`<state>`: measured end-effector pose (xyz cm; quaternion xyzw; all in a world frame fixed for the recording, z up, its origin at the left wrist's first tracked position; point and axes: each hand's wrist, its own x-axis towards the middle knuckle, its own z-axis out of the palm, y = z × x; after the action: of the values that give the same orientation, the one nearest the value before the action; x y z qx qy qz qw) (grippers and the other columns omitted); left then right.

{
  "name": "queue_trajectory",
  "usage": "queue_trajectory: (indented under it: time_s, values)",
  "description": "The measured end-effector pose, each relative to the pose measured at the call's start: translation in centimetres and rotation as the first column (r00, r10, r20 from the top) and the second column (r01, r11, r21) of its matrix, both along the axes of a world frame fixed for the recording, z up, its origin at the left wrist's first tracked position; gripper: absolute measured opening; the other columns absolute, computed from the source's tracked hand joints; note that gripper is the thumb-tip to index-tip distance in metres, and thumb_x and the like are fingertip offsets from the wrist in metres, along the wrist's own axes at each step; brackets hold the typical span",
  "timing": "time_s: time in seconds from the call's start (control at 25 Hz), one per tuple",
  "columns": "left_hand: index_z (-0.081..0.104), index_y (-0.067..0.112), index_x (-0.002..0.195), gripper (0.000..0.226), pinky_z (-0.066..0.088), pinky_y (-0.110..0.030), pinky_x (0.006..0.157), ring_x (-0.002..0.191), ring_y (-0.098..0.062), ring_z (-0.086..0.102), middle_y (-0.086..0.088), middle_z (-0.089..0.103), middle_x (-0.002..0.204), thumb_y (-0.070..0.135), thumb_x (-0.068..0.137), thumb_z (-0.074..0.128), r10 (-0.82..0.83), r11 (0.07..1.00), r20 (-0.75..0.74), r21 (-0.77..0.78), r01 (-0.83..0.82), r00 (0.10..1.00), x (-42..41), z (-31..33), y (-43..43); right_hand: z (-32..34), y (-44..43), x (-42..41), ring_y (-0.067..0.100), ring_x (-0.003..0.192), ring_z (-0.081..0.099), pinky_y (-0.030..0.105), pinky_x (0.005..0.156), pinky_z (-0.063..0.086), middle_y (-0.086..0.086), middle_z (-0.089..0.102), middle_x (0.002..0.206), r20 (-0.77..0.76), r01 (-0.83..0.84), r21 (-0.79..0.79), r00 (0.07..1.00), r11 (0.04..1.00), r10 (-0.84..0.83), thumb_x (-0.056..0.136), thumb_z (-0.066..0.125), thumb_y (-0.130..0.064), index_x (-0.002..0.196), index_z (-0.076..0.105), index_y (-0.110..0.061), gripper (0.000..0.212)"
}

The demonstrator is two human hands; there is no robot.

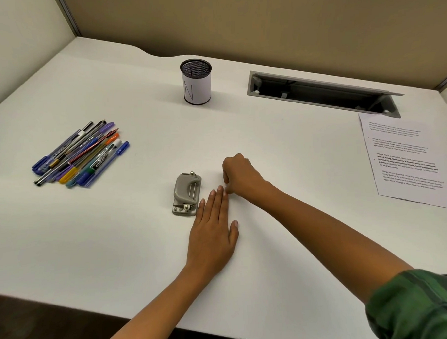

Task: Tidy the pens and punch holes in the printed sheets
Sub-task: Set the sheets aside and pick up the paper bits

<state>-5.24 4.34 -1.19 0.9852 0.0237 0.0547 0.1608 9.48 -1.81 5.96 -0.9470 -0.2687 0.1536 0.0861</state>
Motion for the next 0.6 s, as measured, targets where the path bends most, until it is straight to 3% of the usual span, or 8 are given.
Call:
queue_trajectory:
  time_s: [0.12, 0.2, 0.28, 0.44, 0.6]
  values:
    - [0.014, 0.008, 0.152, 0.064, 0.01, -0.037, 0.122, 0.149, -0.018, 0.006, -0.005, 0.009, 0.161, 0.035, 0.095, 0.025, -0.004, 1.0, -0.003, -0.01, 0.004, 1.0, 0.0, 0.1, 0.0, -0.4, -2.1, 0.8, 0.021, 0.072, 0.068, 0.024, 0.059, 0.05, 0.01, 0.074, 0.084, -0.147, 0.238, 0.27, 0.968, 0.933, -0.204, 0.066, 0.078, -0.005, 0.075, 0.071, -0.003, 0.012]
    - [0.014, 0.007, 0.152, 0.064, 0.01, -0.037, 0.122, 0.149, -0.019, 0.006, -0.005, 0.009, 0.161, 0.034, 0.095, 0.028, -0.009, 1.0, -0.006, -0.01, 0.008, 1.0, -0.1, 0.1, 0.0, -0.8, -4.0, 1.2, 0.016, 0.061, 0.067, 0.025, 0.058, 0.057, 0.007, 0.074, 0.077, -0.328, 0.478, 0.439, 0.874, 0.761, -0.36, 0.065, 0.077, -0.004, 0.071, 0.071, -0.005, 0.009]
    - [0.014, 0.007, 0.152, 0.064, 0.008, -0.037, 0.122, 0.149, -0.02, 0.007, -0.006, 0.009, 0.161, 0.033, 0.096, 0.029, -0.011, 1.0, -0.007, -0.01, 0.01, 1.0, -0.1, 0.2, 0.0, -1.2, -5.8, 1.5, 0.016, 0.057, 0.065, 0.03, 0.067, 0.061, 0.006, 0.072, 0.07, -0.504, 0.664, 0.504, 0.746, 0.553, -0.435, 0.066, 0.074, -0.002, 0.071, 0.07, -0.005, 0.007]
    - [0.015, 0.005, 0.151, 0.063, 0.006, -0.036, 0.121, 0.149, -0.022, 0.007, -0.008, 0.011, 0.16, 0.031, 0.095, 0.03, -0.019, 1.0, -0.006, -0.021, 0.019, 1.0, 0.0, 0.3, -0.1, -0.8, -7.2, 2.4, 0.019, 0.061, 0.06, 0.029, 0.074, 0.057, 0.009, 0.063, 0.068, -0.72, 0.788, 0.557, 0.615, 0.262, -0.321, 0.073, 0.066, 0.007, 0.079, 0.065, 0.001, 0.008]
    - [0.013, 0.006, 0.151, 0.065, 0.002, -0.033, 0.121, 0.149, -0.02, 0.004, -0.007, 0.007, 0.16, 0.03, 0.095, 0.034, -0.029, 0.999, -0.005, -0.027, 0.029, 1.0, 0.6, 0.3, -0.2, 1.7, -6.3, 4.6, 0.018, 0.063, 0.059, 0.019, 0.064, 0.057, 0.01, 0.06, 0.069, -0.754, 0.78, 0.606, 0.626, 0.157, -0.197, 0.079, 0.063, 0.01, 0.072, 0.063, 0.0, 0.012]
